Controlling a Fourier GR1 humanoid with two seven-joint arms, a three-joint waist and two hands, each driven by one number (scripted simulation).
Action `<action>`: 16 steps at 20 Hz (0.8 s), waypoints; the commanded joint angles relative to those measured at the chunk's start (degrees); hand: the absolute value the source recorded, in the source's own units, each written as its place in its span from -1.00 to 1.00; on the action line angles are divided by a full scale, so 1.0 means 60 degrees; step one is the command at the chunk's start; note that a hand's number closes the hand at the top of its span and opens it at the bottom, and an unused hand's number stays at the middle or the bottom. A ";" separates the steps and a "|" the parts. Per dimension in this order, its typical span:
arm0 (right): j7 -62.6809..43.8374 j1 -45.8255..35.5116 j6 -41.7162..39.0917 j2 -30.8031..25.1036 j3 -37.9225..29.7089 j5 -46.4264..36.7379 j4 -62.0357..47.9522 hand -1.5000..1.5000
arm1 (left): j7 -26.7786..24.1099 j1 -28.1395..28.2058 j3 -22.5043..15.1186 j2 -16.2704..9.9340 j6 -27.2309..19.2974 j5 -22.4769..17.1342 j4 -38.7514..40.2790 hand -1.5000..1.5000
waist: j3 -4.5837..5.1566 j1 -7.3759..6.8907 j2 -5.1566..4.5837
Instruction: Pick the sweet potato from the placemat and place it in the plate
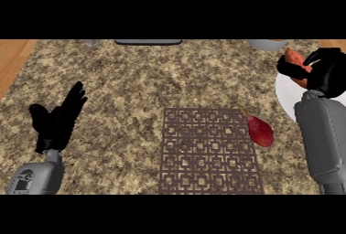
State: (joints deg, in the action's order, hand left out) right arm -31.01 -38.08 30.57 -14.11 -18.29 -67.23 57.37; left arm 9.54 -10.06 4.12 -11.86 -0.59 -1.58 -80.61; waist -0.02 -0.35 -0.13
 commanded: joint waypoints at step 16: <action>0.4699 0.0055 -0.1632 -0.2339 -0.1957 0.3606 -0.4744 -1.00 | -0.0152 0.0019 0.0400 -0.0433 0.0563 -0.0086 0.0196 0.00 | -0.0013 -0.0129 -0.0052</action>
State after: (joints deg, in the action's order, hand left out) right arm -9.71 -36.70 22.89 -26.46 -28.94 -48.72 34.40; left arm 8.92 -9.67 4.81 -12.24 1.04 -1.39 -80.41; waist -0.11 -0.87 -0.37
